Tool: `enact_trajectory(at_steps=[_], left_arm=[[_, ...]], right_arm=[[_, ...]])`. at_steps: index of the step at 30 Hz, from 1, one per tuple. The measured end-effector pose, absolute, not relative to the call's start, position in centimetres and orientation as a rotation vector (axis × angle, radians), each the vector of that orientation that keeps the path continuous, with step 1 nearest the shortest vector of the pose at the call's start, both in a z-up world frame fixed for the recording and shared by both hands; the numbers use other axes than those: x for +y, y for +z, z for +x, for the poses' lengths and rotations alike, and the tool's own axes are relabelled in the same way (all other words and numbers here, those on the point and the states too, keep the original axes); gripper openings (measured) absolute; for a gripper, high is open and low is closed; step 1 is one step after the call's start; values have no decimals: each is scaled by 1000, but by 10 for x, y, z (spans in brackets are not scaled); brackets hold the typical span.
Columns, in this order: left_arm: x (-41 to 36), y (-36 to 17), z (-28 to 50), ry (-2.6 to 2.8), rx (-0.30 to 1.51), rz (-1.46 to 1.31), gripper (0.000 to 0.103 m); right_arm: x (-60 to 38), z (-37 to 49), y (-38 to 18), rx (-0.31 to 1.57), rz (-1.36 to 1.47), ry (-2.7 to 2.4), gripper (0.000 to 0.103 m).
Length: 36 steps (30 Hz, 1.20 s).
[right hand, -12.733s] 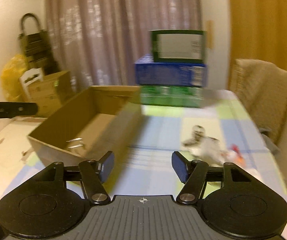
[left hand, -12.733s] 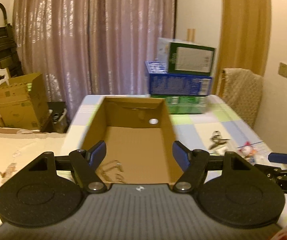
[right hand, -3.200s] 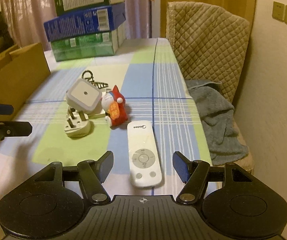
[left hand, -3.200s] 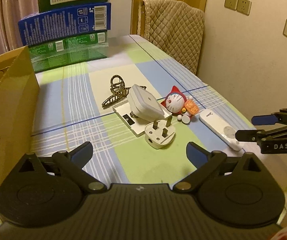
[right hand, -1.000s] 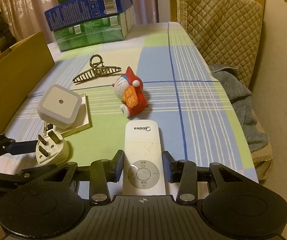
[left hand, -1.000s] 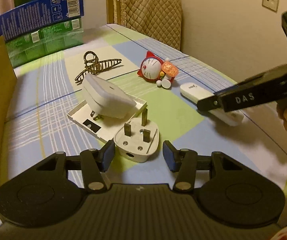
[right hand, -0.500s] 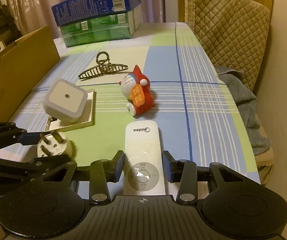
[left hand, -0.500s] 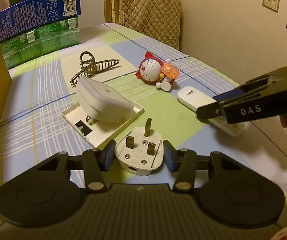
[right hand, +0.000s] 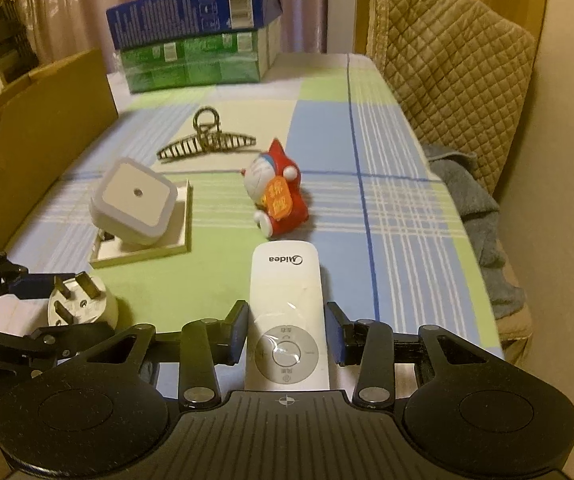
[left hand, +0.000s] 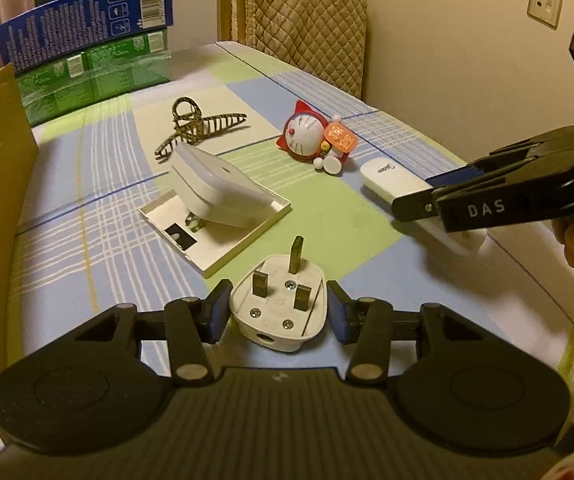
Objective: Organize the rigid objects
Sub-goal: 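Carry the white plug and remote into the cardboard box and open both tools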
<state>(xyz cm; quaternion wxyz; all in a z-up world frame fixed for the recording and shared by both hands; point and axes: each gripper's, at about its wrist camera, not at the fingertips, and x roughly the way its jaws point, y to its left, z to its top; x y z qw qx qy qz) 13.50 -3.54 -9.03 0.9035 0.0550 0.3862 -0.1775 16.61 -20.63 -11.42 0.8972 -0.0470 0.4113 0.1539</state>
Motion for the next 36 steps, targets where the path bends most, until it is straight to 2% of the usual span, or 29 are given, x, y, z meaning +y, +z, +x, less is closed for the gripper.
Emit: enact_trajectory(at_steps=[19,29,36], left_arm=[[12,23,105,-263,662,36,44],[97,72,89,-134,611,22,44],[178,85,86,-14,619,43,44]], right_arm=[[-158,128,3,683,-55,410,37],[-73,116,36,646,-40,577,37],[1,123,42,649,-60,682,37]])
